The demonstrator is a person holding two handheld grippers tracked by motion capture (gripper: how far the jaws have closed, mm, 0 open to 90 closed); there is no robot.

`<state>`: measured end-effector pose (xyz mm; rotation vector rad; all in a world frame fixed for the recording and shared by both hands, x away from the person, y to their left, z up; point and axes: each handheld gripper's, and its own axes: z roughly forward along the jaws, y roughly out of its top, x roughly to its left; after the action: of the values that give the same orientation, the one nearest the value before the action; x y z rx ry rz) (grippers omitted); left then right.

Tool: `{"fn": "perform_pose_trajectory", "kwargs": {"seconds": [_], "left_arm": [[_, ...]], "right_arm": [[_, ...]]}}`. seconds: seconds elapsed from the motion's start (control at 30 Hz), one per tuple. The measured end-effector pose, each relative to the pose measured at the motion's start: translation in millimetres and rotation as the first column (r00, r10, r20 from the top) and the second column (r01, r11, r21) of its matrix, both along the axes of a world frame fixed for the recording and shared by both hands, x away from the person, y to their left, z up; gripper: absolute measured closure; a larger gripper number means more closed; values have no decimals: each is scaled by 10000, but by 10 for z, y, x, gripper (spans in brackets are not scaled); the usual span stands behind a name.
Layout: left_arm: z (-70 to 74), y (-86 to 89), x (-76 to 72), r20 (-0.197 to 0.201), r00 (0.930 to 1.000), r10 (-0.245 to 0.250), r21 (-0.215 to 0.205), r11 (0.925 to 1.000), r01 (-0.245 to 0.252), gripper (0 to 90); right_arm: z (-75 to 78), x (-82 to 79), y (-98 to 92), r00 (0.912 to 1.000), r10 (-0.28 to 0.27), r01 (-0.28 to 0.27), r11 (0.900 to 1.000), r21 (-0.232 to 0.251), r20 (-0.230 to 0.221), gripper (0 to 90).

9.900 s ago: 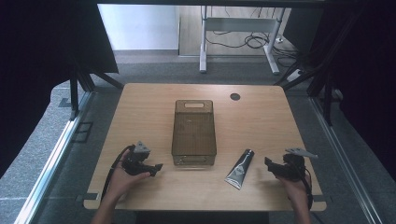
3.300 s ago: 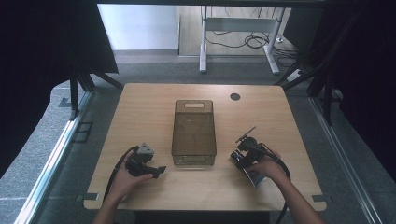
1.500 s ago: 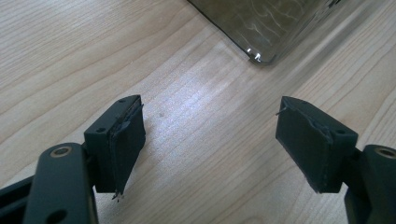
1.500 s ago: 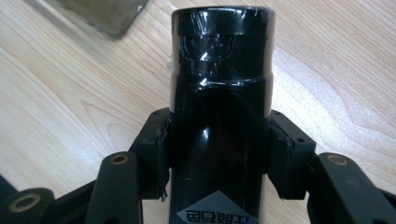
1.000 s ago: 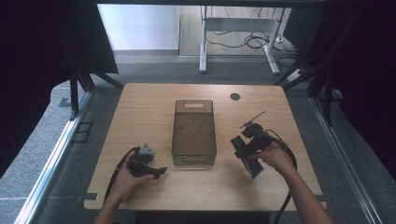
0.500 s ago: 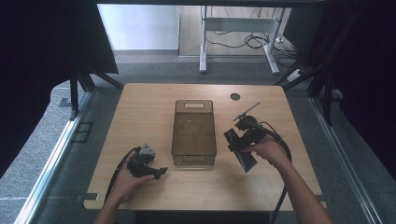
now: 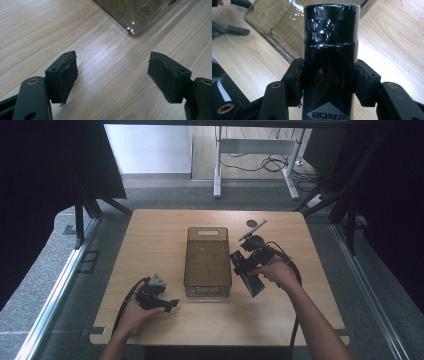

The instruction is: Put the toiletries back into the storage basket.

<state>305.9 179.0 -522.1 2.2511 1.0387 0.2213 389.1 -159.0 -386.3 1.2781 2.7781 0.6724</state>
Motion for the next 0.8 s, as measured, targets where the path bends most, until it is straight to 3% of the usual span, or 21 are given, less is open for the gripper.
{"fn": "perform_pose_trajectory", "kwargs": {"seconds": [0.8], "left_arm": [[0,-33,-7,-14,9999,-159,5,9999,159,243]], "right_arm": [[106,251,494,9988,314,-298,9986,437,-374,473]]}}
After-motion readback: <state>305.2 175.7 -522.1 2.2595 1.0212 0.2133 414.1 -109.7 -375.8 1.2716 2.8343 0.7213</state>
